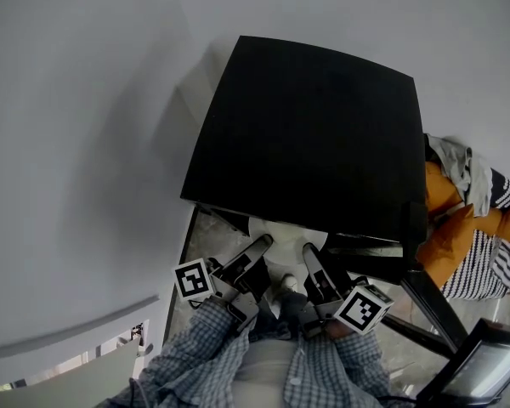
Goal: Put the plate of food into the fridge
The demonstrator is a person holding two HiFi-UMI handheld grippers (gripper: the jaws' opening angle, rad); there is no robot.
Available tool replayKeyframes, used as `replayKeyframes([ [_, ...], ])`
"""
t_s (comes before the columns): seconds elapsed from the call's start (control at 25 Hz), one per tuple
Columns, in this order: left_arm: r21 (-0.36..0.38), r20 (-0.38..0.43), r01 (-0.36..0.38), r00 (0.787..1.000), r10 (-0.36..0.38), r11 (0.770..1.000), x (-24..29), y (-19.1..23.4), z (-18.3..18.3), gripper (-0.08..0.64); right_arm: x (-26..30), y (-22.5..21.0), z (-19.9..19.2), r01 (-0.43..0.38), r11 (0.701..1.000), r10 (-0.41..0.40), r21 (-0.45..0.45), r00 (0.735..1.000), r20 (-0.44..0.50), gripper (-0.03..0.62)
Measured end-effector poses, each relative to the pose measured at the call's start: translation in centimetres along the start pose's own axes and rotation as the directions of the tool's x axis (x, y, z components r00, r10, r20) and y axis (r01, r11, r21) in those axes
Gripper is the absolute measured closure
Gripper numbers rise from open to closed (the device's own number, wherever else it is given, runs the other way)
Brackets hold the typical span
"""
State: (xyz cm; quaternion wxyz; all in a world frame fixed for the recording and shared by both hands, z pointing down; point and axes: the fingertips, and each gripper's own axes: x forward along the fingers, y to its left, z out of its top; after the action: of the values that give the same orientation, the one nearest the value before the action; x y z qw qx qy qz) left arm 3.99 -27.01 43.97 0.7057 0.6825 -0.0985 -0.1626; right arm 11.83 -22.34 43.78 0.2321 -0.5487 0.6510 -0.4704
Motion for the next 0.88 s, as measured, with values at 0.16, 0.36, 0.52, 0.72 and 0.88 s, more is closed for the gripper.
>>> replayKeyframes([
  [0.16, 0.015, -0.002, 0.002, 1.000, -0.002, 1.000, 1.0, 0.6, 0.3, 0.500, 0.1, -1.0, 0.0, 0.035, 0.998, -0.036, 0.056, 0.999, 0.013, 0.502],
  [0.36, -0.006, 0.032, 0.001, 0.999, -0.001, 1.000, 1.8, 1.4, 0.9, 0.500, 0.5, -1.2, -0.7, 0.035, 0.993, -0.035, 0.111, 0.999, 0.003, 0.502],
  [0.52, 0.010, 0.032, -0.010, 0.999, 0.009, 1.000, 2.6, 1.7, 1.1, 0.500, 0.7, -1.3, -1.3, 0.023, 0.986, -0.023, 0.164, 1.000, -0.002, 0.502],
  [0.72, 0.020, 0.047, -0.022, 0.999, 0.021, 1.000, 3.4, 2.3, 1.3, 0.500, 1.7, -1.2, -1.8, -0.016, 0.980, 0.020, 0.197, 1.000, -0.014, 0.502],
  [0.88, 0.019, 0.052, -0.023, 0.998, 0.022, 1.000, 3.9, 2.7, 1.2, 0.500, 2.6, -0.9, -2.2, -0.037, 0.977, 0.043, 0.211, 0.999, -0.024, 0.502],
])
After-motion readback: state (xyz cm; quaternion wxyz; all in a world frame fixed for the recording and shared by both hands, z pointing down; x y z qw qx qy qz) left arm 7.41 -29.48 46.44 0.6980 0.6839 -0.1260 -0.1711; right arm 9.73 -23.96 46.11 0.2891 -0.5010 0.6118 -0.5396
